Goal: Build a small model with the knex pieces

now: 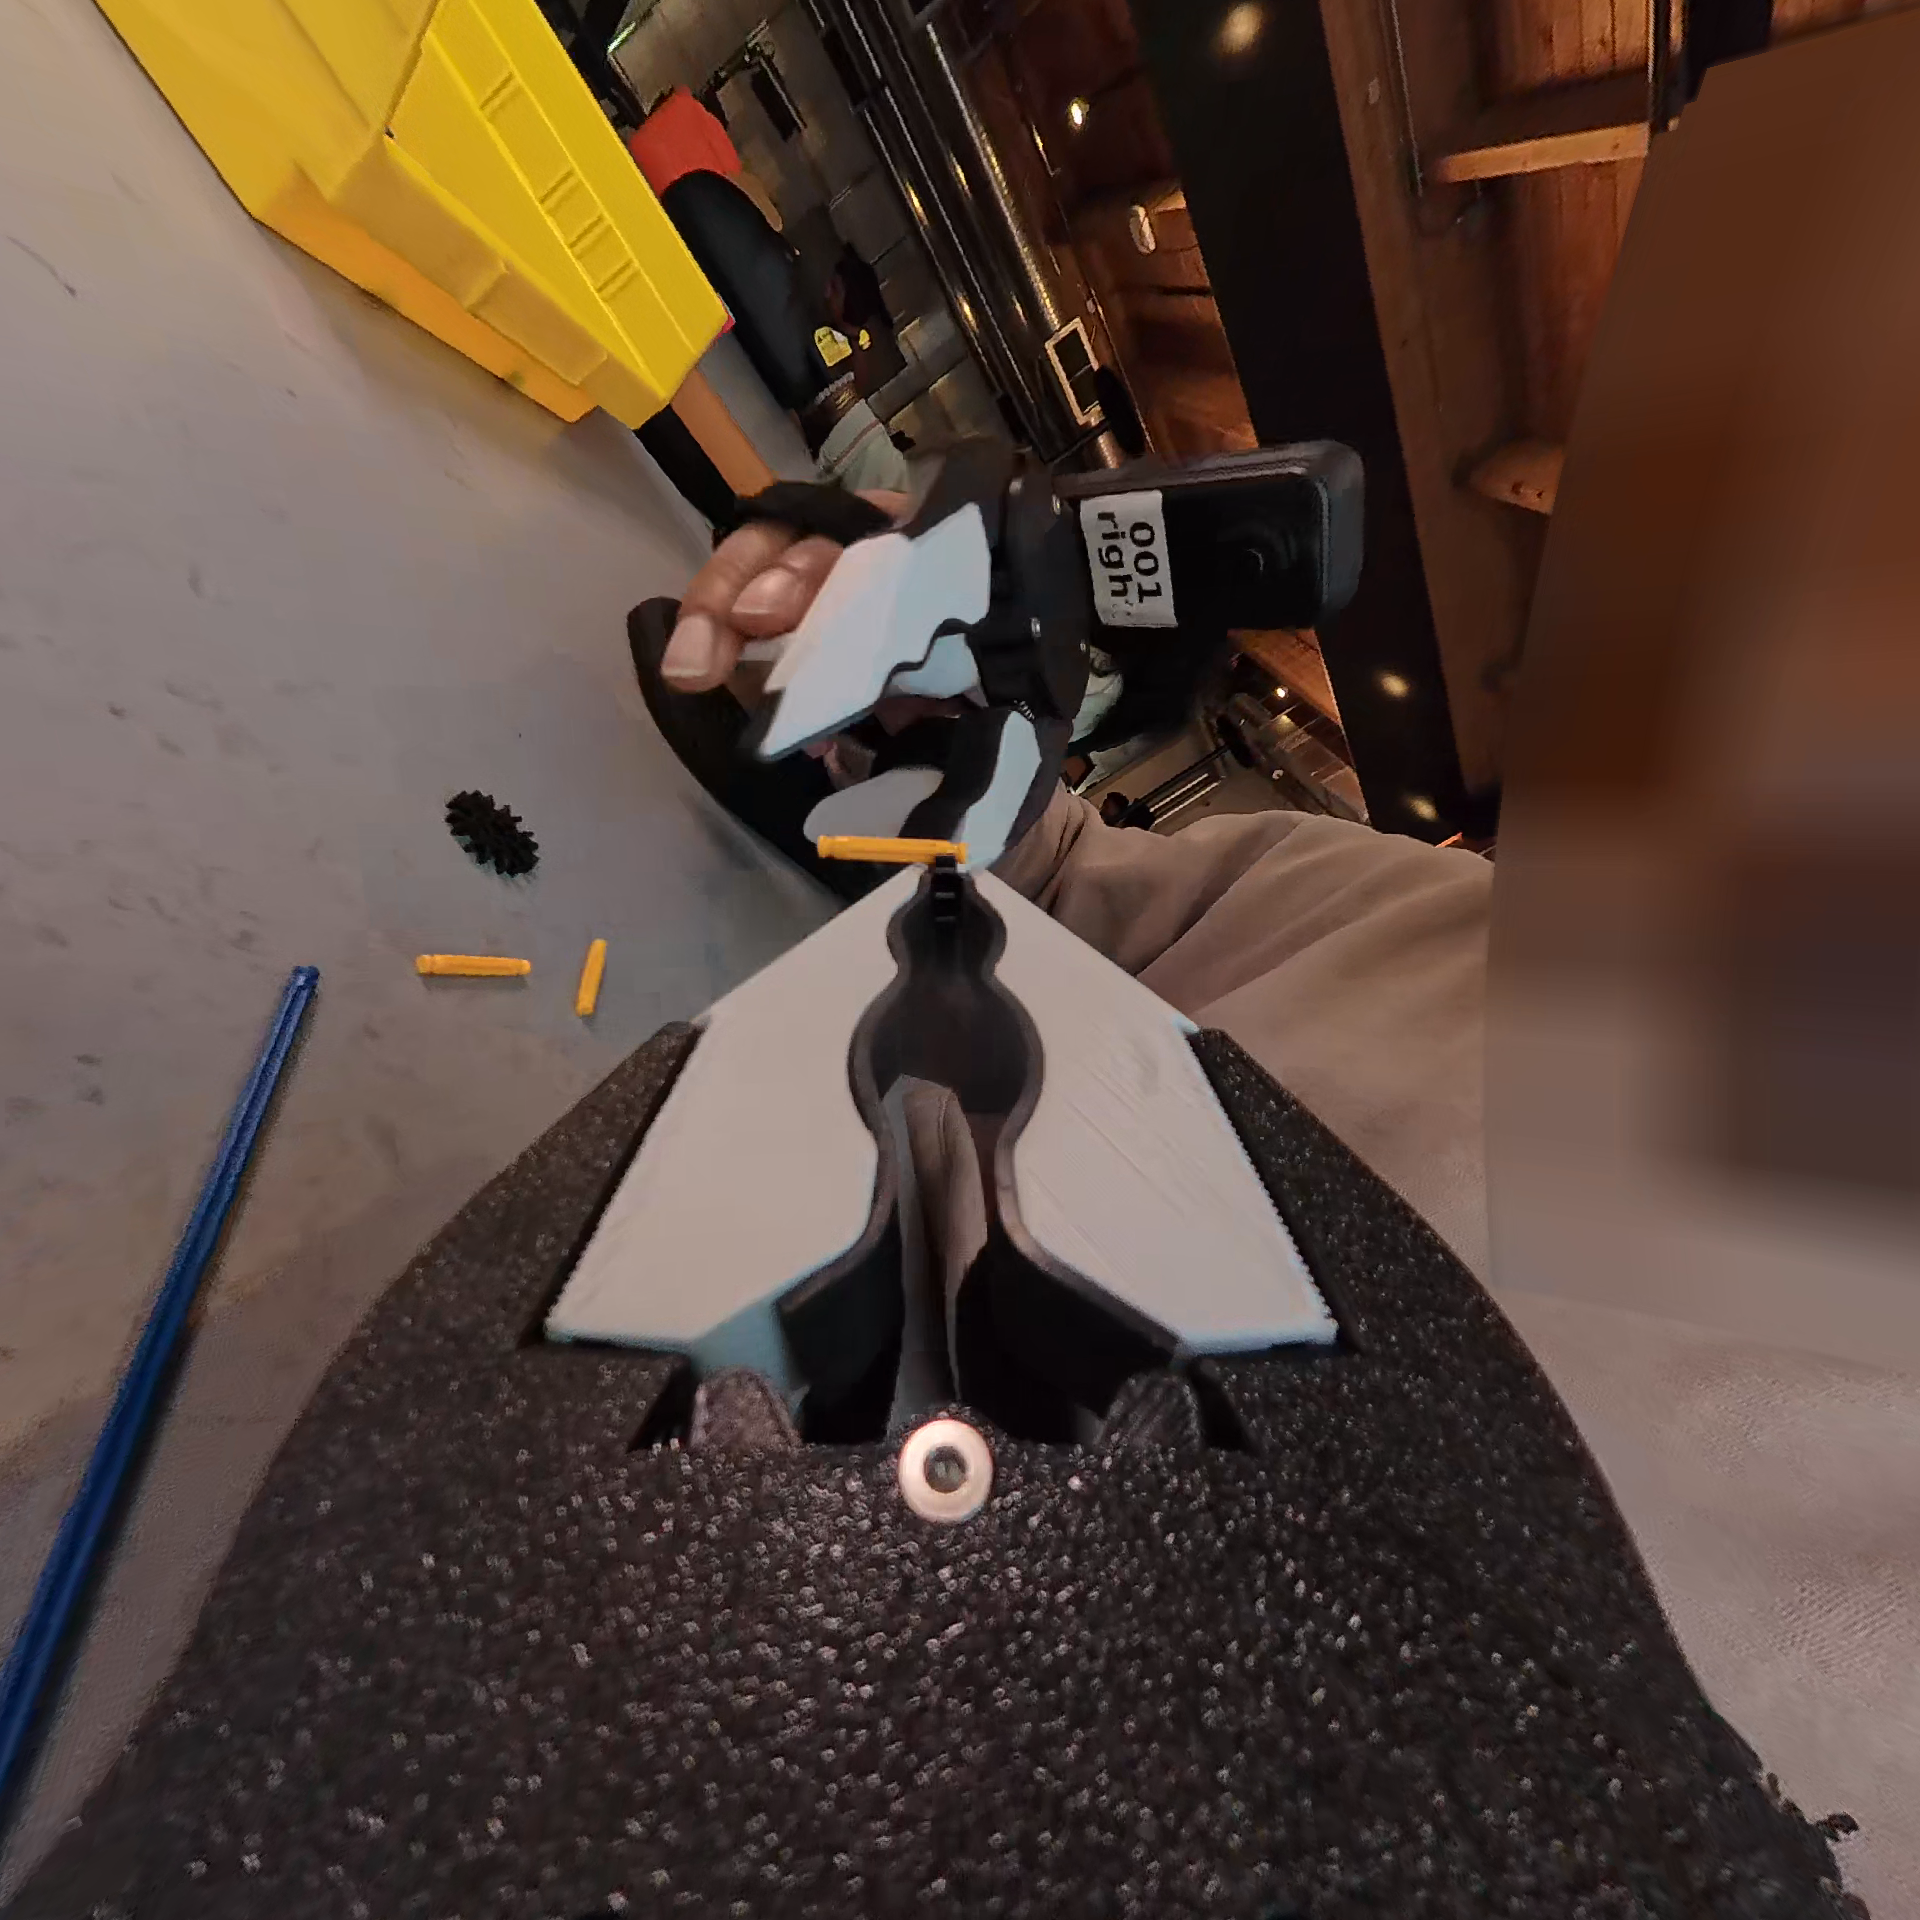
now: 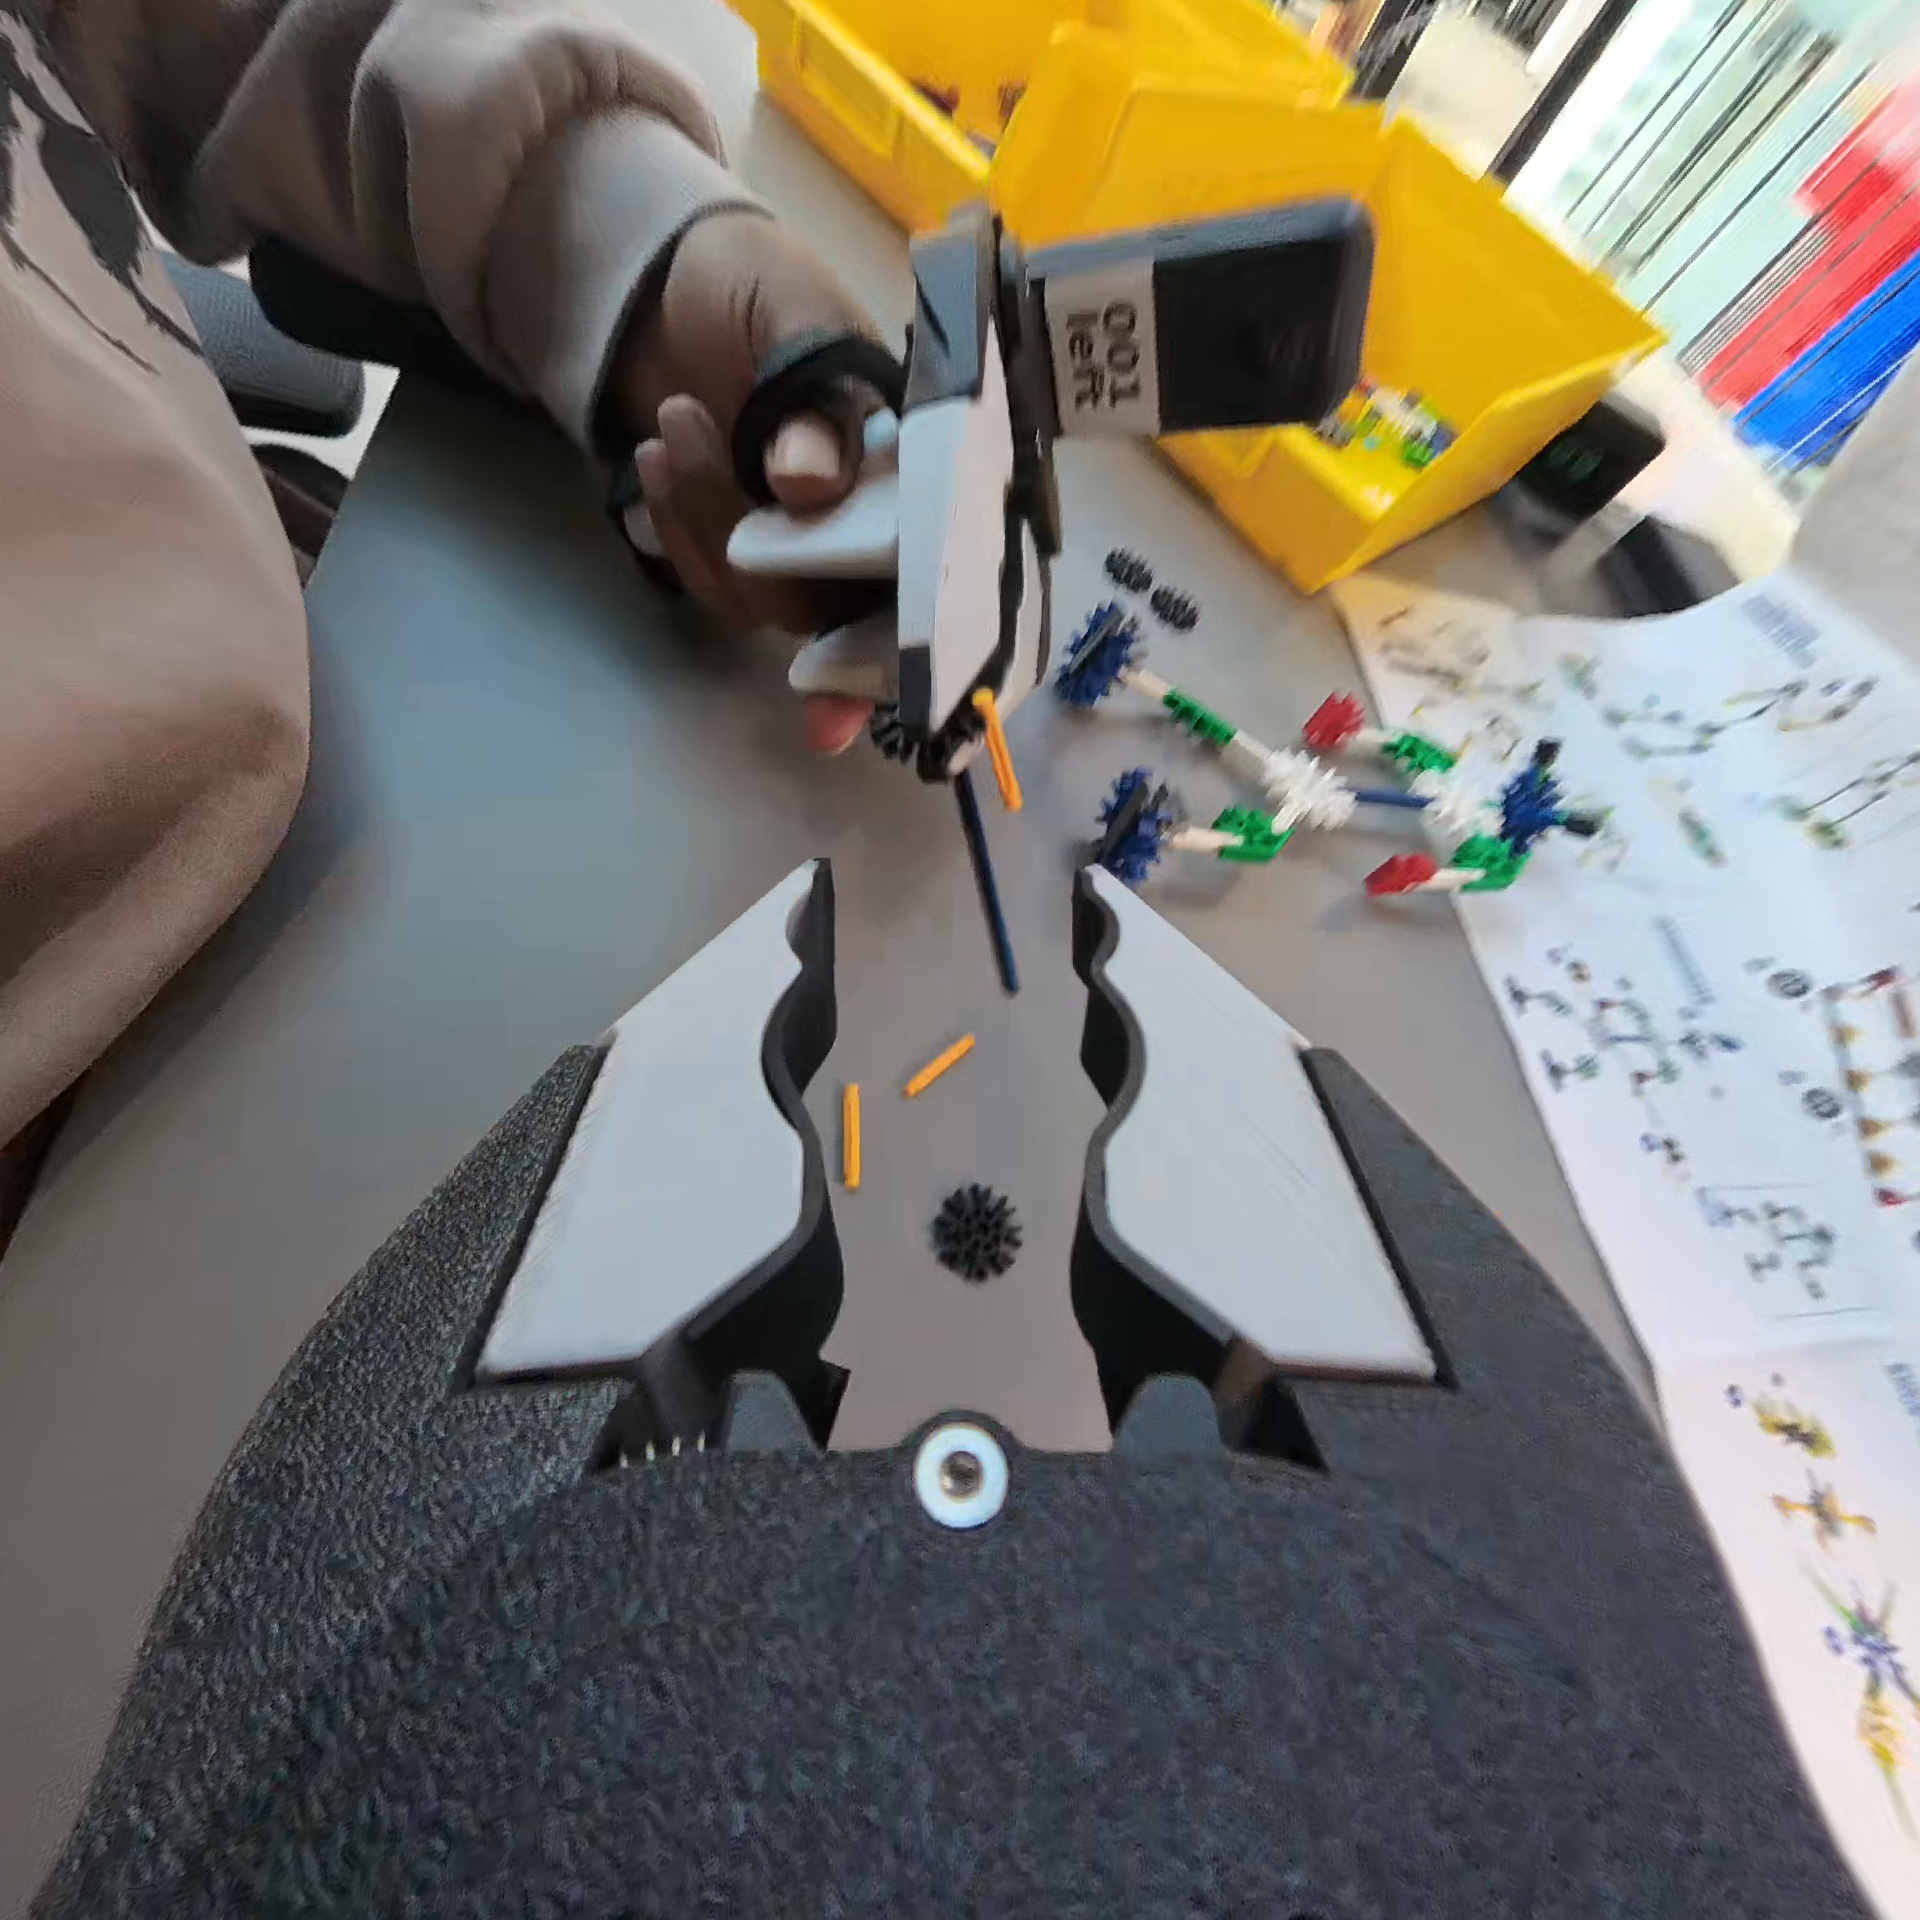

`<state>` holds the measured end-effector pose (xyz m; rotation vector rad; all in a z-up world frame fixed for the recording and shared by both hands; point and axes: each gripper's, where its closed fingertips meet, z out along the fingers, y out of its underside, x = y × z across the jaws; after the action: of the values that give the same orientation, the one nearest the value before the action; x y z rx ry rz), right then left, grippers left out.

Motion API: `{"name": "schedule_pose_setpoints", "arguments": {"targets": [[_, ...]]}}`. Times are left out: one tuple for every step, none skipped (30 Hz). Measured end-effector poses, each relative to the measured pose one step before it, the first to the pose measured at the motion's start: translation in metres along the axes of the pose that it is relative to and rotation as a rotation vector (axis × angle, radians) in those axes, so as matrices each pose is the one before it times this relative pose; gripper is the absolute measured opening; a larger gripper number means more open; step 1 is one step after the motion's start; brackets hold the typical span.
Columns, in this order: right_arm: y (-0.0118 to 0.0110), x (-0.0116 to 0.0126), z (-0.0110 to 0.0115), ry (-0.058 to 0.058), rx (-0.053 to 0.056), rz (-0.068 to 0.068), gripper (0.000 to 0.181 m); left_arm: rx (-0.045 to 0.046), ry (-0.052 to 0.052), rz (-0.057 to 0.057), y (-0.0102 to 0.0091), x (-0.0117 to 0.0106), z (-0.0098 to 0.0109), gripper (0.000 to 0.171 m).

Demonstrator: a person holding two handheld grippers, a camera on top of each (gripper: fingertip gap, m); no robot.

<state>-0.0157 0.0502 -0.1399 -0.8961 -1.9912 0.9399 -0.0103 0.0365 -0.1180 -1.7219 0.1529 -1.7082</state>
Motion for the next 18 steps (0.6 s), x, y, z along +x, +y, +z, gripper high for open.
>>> {"name": "schedule_pose_setpoints", "arguments": {"targets": [[-0.00842, 0.00086, 0.0009, 0.037, 0.0306, -0.0498, 0.045, 0.00237, 0.0064, -0.0092, -0.00012, 0.00033, 0.00045, 0.002], [-0.00551, -0.00013, 0.00253, 0.0331, 0.0127, -0.0544, 0.045, -0.00003, 0.0038, -0.0063, 0.00028, 0.00011, 0.00064, 0.002], [-0.00428, -0.00158, 0.00309, 0.0209, 0.0096, -0.0464, 0.043, -0.00168, 0.0019, -0.0051, 0.00055, -0.00001, 0.00069, 0.002], [-0.0038, -0.00069, 0.00269, 0.0194, 0.0112, -0.0306, 0.04, -0.00248, 0.0003, -0.0042, 0.00072, -0.00015, 0.0007, 0.002], [-0.00199, -0.00006, 0.00208, 0.0134, 0.0047, -0.0191, 0.035, -0.00155, -0.0004, -0.0031, 0.00067, -0.00024, 0.00051, 0.002], [0.00046, -0.00077, 0.0014, 0.0014, -0.0062, -0.0149, 0.028, 0.00116, 0.0008, -0.0022, 0.00021, 0.00026, 0.00004, 0.002], [0.00039, -0.00121, 0.00076, -0.0042, -0.0015, -0.0108, 0.023, 0.00424, 0.0002, -0.0015, -0.00052, 0.00028, -0.00041, 0.002], [-0.00043, 0.00029, 0.00043, 0.0043, 0.0062, 0.0029, 0.023, 0.00377, -0.0013, 0.0, -0.00056, 0.00016, -0.00064, 0.002], [-0.00058, -0.00009, 0.00007, 0.0008, 0.0067, 0.0065, 0.023, -0.00004, -0.0011, 0.0017, -0.00005, 0.00021, -0.00025, 0.002], [0.00001, -0.00028, -0.00006, -0.0014, 0.0038, 0.0066, 0.023, -0.00127, -0.0023, 0.0016, 0.00006, 0.0002, 0.0, 0.002], [0.00016, 0.00081, -0.00024, 0.0038, 0.0028, 0.0085, 0.022, 0.00004, -0.0013, 0.0021, -0.00032, 0.00021, -0.00015, 0.002], [0.00029, 0.00211, -0.0005, 0.0095, 0.0039, 0.0099, 0.023, 0.00344, 0.0025, 0.003, -0.00128, 0.00074, -0.0008, 0.003], [0.00102, 0.00225, -0.00083, 0.0077, 0.0011, 0.0108, 0.022, 0.00555, 0.0025, 0.0029, -0.00183, 0.00081, -0.00132, 0.006], [0.00133, 0.00233, -0.00082, 0.0069, 0.0001, 0.0104, 0.022, 0.00637, -0.0041, 0.0046, -0.00205, -0.00022, -0.00166, 0.009], [0.00088, 0.00138, -0.00075, 0.0043, 0.0031, 0.0092, 0.022, 0.00559, -0.0091, 0.0076, -0.00154, -0.0009, -0.0016, 0.01], [0.00025, 0.00025, -0.00016, 0.0, 0.004, 0.0078, 0.022, 0.00237, -0.0086, 0.0072, -0.00073, -0.00075, -0.00079, 0.009], [-0.0003, -0.00047, 0.00033, 0.0009, 0.0052, 0.0037, 0.022, 0.00027, -0.0067, 0.0046, 0.00001, -0.00052, 0.0001, 0.009], [-0.00041, -0.00041, 0.00059, 0.003, 0.0046, -0.0003, 0.022, 0.00025, -0.0109, 0.0049, 0.00023, -0.00114, 0.00044, 0.006]]}}
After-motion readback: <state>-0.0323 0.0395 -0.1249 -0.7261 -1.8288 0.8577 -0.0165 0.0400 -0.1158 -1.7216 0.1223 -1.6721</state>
